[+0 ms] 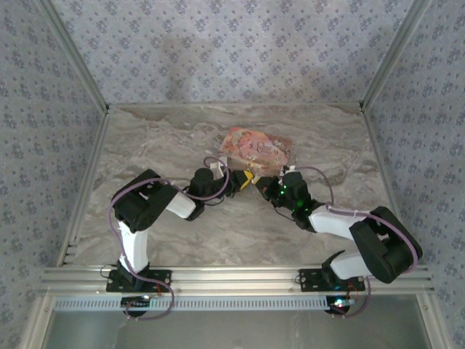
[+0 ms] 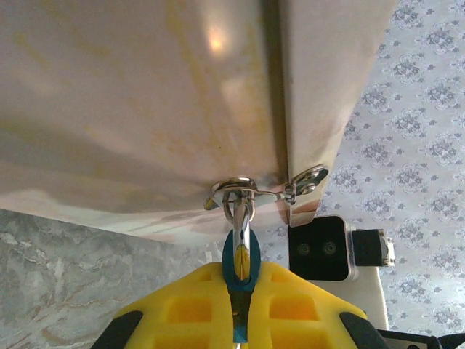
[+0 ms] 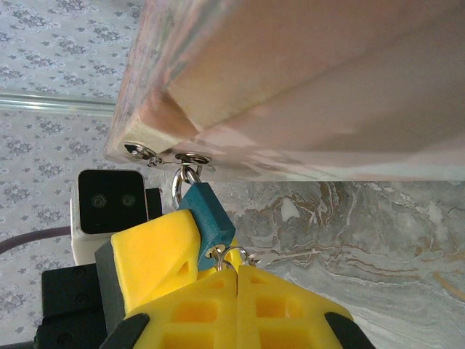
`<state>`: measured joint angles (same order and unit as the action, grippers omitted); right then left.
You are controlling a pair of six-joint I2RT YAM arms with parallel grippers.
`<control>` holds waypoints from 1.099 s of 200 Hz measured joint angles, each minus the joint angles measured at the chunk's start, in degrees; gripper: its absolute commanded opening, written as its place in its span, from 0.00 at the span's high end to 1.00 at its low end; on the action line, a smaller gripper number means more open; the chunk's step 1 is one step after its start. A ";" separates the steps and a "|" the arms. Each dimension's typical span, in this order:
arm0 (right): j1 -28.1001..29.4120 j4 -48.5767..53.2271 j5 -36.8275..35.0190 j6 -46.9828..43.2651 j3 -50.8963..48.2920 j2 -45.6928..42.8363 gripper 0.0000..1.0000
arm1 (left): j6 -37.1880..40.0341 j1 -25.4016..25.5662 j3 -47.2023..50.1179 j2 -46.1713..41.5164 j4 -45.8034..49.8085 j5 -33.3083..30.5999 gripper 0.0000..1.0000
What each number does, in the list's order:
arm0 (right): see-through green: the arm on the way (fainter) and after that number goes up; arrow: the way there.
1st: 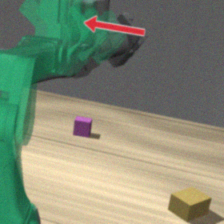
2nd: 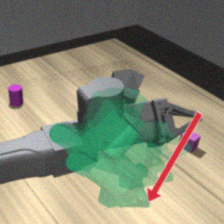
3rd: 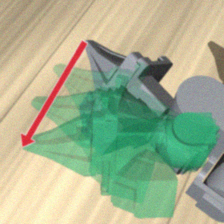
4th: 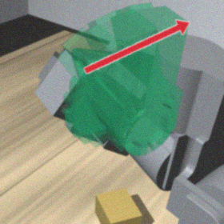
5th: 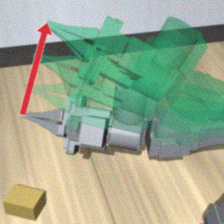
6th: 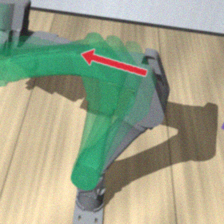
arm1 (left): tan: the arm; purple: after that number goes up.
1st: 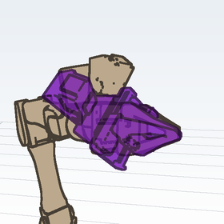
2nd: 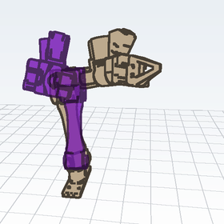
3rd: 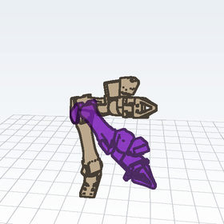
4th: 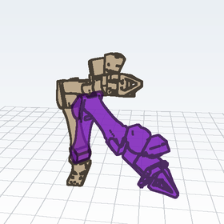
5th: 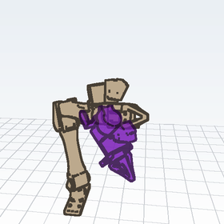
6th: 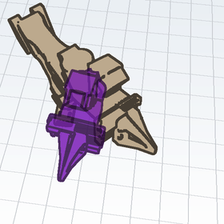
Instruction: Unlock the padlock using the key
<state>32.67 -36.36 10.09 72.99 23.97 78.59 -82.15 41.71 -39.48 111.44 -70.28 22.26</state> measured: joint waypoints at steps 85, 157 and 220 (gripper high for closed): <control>-1.31 31.61 2.40 -16.02 7.23 -12.81 0.65 | 0.04 0.24 0.00 -1.55 2.62 1.16 1.00; -0.22 55.36 0.42 -39.10 24.48 -7.56 0.61 | 0.07 0.04 0.00 -3.13 5.92 2.10 1.00; 5.51 63.01 -4.92 -50.38 32.57 0.59 0.60 | 0.04 -0.33 -0.11 -4.13 7.48 2.89 1.00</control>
<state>38.17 26.65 5.17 22.61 56.53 79.18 -82.11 41.39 -39.59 107.31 -62.81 25.15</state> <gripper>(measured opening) 0.402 0.074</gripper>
